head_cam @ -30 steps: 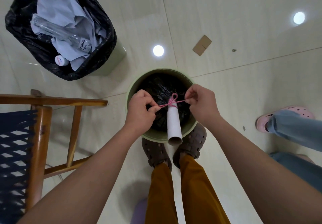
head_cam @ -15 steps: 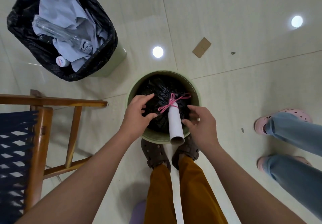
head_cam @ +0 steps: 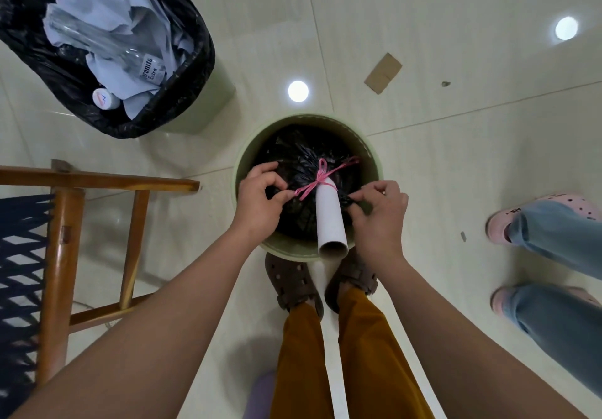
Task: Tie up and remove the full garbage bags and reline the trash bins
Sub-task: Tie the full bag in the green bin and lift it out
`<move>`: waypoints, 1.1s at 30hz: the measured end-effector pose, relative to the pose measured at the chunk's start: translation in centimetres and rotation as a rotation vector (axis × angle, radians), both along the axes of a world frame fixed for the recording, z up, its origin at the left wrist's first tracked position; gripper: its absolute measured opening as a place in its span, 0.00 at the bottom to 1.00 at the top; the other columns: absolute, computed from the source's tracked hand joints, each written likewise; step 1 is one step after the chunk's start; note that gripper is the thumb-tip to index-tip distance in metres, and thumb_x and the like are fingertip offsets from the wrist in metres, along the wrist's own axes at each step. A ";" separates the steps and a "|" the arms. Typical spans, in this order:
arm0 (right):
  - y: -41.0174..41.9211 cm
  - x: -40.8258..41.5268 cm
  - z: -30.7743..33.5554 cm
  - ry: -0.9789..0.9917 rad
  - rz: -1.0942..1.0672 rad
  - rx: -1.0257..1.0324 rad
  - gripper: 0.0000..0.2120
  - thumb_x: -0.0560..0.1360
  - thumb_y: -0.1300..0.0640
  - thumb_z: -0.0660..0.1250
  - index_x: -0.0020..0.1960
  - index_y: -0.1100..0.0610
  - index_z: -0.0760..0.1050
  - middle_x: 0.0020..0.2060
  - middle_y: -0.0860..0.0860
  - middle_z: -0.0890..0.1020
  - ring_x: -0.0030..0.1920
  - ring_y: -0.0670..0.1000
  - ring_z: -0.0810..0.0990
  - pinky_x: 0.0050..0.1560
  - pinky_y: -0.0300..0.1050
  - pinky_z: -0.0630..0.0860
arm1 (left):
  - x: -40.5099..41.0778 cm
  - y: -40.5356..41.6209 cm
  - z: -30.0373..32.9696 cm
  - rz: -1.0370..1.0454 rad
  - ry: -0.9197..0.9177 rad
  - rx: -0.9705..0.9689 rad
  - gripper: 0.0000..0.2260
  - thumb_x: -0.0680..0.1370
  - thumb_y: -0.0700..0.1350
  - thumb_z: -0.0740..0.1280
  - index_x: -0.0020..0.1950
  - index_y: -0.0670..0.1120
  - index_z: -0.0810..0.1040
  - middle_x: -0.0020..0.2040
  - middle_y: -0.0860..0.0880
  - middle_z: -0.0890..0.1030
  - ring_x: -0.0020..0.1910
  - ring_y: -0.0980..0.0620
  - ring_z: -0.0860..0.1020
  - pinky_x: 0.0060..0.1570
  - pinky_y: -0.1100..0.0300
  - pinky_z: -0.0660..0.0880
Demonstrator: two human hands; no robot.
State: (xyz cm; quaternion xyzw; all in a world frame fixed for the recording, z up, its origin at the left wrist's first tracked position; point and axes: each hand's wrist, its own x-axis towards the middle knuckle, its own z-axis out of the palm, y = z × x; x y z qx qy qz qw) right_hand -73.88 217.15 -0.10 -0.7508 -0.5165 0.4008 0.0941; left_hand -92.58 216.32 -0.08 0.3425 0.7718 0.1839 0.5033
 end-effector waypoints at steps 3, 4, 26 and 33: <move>0.2 0.5 1.2 0.095 -0.039 -0.051 0.10 0.73 0.67 0.69 0.41 0.53 0.79 0.55 0.47 0.76 0.56 0.46 0.66 0.52 0.31 0.64 | 0.5 -0.2 0.7 0.098 -0.124 0.003 0.09 0.77 0.36 0.68 0.39 0.45 0.75 0.71 0.53 0.70 0.71 0.53 0.67 0.72 0.49 0.63; 0.4 0.6 1.6 0.131 -0.061 -0.068 0.09 0.73 0.67 0.69 0.41 0.53 0.79 0.56 0.47 0.77 0.58 0.48 0.68 0.56 0.36 0.67 | 0.7 -0.1 1.1 0.143 -0.174 0.001 0.08 0.77 0.35 0.67 0.39 0.44 0.74 0.71 0.52 0.70 0.71 0.52 0.67 0.71 0.49 0.64; 1.2 0.7 19.0 0.522 -0.087 -0.100 0.13 0.76 0.66 0.65 0.40 0.49 0.73 0.62 0.39 0.79 0.67 0.44 0.73 0.68 0.55 0.71 | 0.5 -0.5 20.7 0.202 -0.193 0.140 0.10 0.78 0.32 0.64 0.40 0.43 0.70 0.57 0.59 0.79 0.53 0.75 0.74 0.48 0.81 0.67; 0.3 0.0 26.6 0.616 -0.210 0.000 0.09 0.77 0.69 0.64 0.44 0.56 0.73 0.53 0.42 0.84 0.63 0.45 0.78 0.64 0.60 0.74 | 0.7 -1.1 28.4 0.210 -0.222 0.231 0.08 0.80 0.36 0.62 0.42 0.44 0.70 0.57 0.62 0.80 0.66 0.58 0.73 0.66 0.59 0.68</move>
